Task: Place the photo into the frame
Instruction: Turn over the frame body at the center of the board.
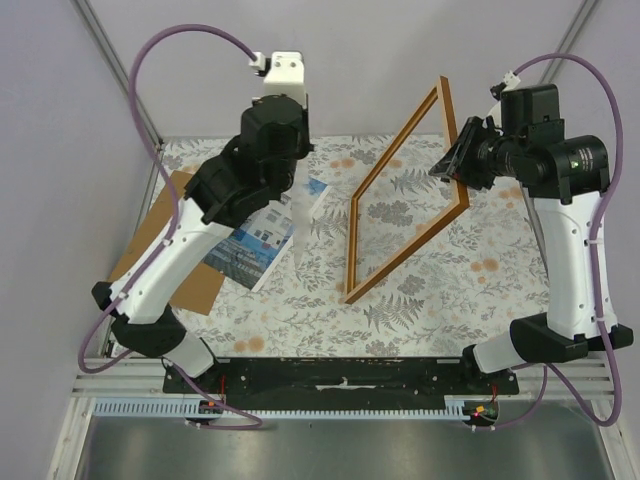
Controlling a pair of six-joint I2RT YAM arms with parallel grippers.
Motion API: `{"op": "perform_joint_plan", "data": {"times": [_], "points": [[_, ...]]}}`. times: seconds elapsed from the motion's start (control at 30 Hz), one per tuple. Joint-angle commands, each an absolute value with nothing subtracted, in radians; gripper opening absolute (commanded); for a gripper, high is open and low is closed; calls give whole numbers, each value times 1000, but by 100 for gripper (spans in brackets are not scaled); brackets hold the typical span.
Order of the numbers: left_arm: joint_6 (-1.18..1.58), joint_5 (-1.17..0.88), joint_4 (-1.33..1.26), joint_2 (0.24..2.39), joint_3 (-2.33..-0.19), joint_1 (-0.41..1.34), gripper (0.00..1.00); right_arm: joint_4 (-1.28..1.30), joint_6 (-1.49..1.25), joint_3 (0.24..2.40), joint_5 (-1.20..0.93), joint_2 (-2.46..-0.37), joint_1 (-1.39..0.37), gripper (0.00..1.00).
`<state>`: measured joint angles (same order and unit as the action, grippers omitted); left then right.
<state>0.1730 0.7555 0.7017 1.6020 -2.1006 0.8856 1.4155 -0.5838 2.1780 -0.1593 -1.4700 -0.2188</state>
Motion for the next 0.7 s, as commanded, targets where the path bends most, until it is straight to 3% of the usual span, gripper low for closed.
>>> {"op": "perform_joint_plan", "data": {"times": [0.0,0.67], "points": [[-41,997,571,1506,-2161,877,2,1229,-624,2143,-250,-1473,-218,0],[-26,1003,635,1497,-2175,874,2,477,-804,1488,-728,-1335,28,0]]}}
